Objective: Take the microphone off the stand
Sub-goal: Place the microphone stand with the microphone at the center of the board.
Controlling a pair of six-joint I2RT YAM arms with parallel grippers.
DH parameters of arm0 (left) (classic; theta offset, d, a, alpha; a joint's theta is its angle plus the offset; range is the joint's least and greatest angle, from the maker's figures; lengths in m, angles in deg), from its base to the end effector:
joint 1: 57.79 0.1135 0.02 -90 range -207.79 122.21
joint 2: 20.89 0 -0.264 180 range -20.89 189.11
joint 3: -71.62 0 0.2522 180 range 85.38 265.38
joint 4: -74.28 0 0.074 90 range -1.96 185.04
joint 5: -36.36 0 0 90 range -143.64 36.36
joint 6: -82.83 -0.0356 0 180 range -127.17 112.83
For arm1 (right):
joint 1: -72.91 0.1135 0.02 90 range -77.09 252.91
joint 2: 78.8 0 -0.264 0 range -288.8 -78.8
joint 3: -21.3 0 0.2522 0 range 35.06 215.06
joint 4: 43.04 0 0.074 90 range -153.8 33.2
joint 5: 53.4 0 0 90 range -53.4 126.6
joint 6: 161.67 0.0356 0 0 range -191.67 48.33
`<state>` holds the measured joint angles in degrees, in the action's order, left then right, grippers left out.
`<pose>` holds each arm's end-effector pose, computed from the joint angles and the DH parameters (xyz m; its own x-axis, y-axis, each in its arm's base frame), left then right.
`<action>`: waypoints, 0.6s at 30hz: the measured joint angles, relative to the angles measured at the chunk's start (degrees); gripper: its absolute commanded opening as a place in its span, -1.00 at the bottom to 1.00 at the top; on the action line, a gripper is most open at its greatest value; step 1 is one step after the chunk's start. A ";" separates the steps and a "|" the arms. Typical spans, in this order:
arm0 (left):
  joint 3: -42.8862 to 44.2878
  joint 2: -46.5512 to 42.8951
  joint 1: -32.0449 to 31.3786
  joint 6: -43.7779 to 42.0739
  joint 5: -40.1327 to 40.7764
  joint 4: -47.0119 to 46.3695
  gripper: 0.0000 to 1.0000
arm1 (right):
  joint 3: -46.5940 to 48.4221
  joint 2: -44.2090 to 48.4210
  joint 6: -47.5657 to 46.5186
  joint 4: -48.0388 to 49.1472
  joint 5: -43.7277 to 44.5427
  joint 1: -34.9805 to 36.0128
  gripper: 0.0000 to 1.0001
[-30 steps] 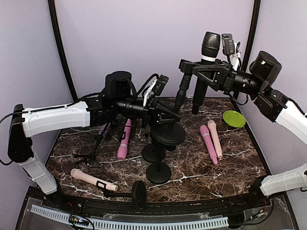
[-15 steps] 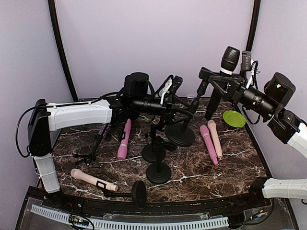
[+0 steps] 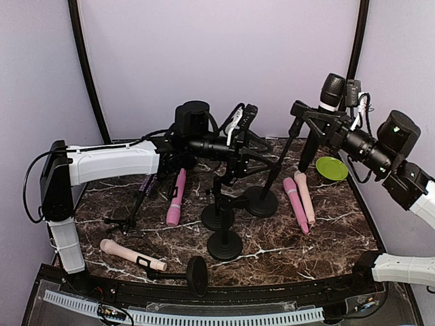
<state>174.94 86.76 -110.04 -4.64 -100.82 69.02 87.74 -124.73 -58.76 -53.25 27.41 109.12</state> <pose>0.2547 -0.3716 0.3476 -0.0336 -0.0056 -0.9994 0.9859 -0.1642 -0.0322 0.1419 0.1109 0.4111 -0.0180 0.2602 -0.9654 -0.7242 0.6623 0.1920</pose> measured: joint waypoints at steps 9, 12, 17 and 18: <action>-0.02 0.00 0.00 1.20 -0.35 -2.03 0.53 | -1.51 0.42 1.14 -2.14 1.31 -0.04 -1.00; -0.92 -0.37 0.00 1.27 1.03 -2.43 0.53 | -4.37 0.13 1.60 0.37 1.29 -0.04 -1.00; -7.10 -3.85 0.11 1.73 5.42 -3.39 0.53 | -9.35 -1.46 1.53 2.93 0.50 -0.04 -0.99; -8.55 -4.87 0.39 2.08 6.36 -3.65 0.53 | -9.86 -1.81 1.33 3.08 0.31 -0.04 -0.99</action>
<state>166.39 81.89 -109.65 -2.57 -94.46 65.37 77.88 -126.55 -57.43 -50.16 27.72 109.07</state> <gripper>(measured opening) 0.765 0.411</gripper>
